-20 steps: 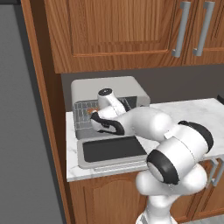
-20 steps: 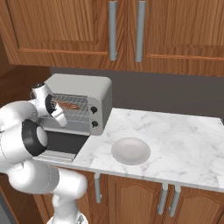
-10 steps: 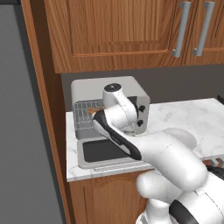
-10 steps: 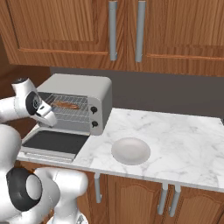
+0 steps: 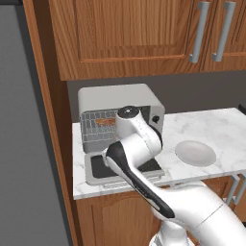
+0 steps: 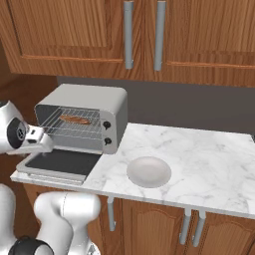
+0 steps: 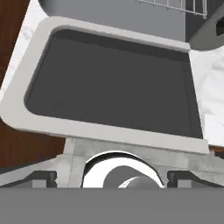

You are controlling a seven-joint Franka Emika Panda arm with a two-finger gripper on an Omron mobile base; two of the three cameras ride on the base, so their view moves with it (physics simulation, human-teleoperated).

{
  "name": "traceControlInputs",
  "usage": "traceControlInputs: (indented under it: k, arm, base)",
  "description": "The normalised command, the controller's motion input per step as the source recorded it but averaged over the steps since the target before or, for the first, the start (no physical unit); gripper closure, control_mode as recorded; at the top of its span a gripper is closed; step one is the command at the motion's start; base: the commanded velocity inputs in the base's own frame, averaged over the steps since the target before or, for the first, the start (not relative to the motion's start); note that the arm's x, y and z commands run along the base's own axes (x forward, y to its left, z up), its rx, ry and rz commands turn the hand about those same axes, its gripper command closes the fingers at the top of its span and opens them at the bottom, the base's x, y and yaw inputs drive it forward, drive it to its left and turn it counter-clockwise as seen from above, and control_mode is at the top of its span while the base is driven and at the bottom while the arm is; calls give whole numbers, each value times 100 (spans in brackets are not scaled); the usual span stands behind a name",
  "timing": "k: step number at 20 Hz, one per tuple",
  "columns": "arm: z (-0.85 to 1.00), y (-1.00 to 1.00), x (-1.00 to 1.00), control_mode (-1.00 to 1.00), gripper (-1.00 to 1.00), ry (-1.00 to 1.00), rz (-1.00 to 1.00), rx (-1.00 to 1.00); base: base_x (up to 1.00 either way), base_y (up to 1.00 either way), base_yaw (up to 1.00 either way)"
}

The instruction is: Pull the toaster oven rack outwards. Pick up the baguette from the plate and place it on the toaster oven rack. Close the toaster oven door fully and set the temperature to the lowest setting.

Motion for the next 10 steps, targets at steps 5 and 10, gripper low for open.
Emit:
traceControlInputs:
  k: [5, 10]
  arm:
    - [0, 57, -58, -100, -100, 4, 57, -23]
    - [0, 48, -13, -100, -100, 2, 57, -21]
  base:
    - [0, 0, 0]
    - [0, 0, 0]
